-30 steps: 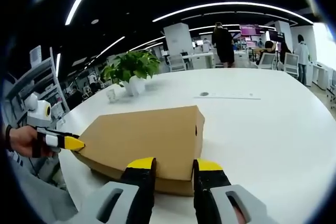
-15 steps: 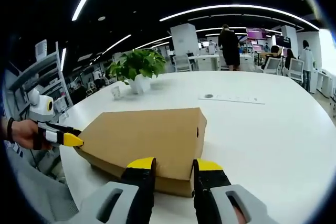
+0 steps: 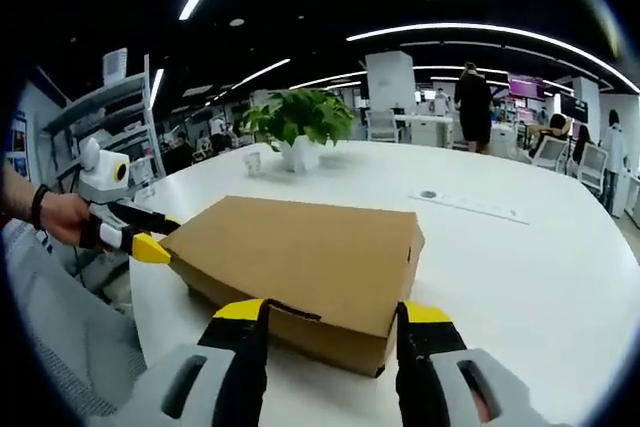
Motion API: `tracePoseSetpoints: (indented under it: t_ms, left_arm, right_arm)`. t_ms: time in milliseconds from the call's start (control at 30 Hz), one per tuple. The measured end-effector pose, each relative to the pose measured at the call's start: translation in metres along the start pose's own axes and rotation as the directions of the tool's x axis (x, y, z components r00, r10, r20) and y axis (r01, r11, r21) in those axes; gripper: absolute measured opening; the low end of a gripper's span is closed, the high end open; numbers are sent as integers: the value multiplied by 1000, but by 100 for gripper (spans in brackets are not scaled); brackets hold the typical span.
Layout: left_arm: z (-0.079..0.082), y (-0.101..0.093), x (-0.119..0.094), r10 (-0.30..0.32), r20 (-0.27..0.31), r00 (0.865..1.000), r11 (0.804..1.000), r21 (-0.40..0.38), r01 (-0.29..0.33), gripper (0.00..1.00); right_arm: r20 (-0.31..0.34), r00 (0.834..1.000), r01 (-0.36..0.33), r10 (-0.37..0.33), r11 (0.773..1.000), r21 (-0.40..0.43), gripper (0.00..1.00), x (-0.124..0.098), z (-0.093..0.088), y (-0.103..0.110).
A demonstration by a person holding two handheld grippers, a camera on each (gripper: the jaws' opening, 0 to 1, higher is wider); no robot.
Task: Operate the shoe box by opening the lid, removing the specified soft item, and placing it in the target area until the item is outside and the box remains undamaged.
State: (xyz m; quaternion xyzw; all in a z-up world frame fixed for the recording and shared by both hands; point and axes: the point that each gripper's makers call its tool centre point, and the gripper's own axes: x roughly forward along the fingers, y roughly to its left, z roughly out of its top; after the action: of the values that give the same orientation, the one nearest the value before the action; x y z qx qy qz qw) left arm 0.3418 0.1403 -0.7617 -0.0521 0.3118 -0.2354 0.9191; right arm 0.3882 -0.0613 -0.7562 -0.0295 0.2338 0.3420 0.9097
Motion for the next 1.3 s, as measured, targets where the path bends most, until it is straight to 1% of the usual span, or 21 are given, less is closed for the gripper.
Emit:
tracePoseSetpoints:
  t_ms: [33,100,200,300,333,400,867,1100,1167,1300]
  left_arm:
    - [0,1,0,2,-1,1000,1000,6,-2,67]
    - [-1,3,-1,15,-4,1000,1000,16,-15,63]
    - [0,6,-1,18,3,1000,1000,11,-18,61]
    - [-2,6,-1,29,-2,1000,999,38,-29,60]
    - [-2,6,-1,31,-2,1000,999,40,-31,60]
    - [-2,6,-1,35,1,999,999,38,-35,60]
    - [-2,5,-4,52,0,999,998,27,-52,57]
    - [5,4,-10,50,25,998,999,-6,-50,56]
    - [8,3,-13,50,36,998,999,-18,-50,55]
    - [16,2,-20,55,56,997,998,-6,-55,54]
  right_arm:
    - [-3,1000,-7,7,1000,-15,52,0,-1,2]
    - [-16,1000,-9,8,999,-45,53,1,-2,3]
    - [-26,1000,2,-4,998,-57,52,2,-3,0]
    - [-65,997,22,-29,993,-114,51,5,-9,-1]
    - [-70,997,29,-37,992,-120,51,6,-10,-2]
    - [-75,996,42,-50,993,-110,48,7,-9,-4]
    - [-88,994,59,-69,992,-108,47,5,-7,-5]
    - [-68,996,56,-62,994,-93,47,0,2,-4]
    - [-56,997,52,-57,995,-82,47,-3,7,-2]
    - [-29,998,49,-51,997,-64,47,-6,17,-1]
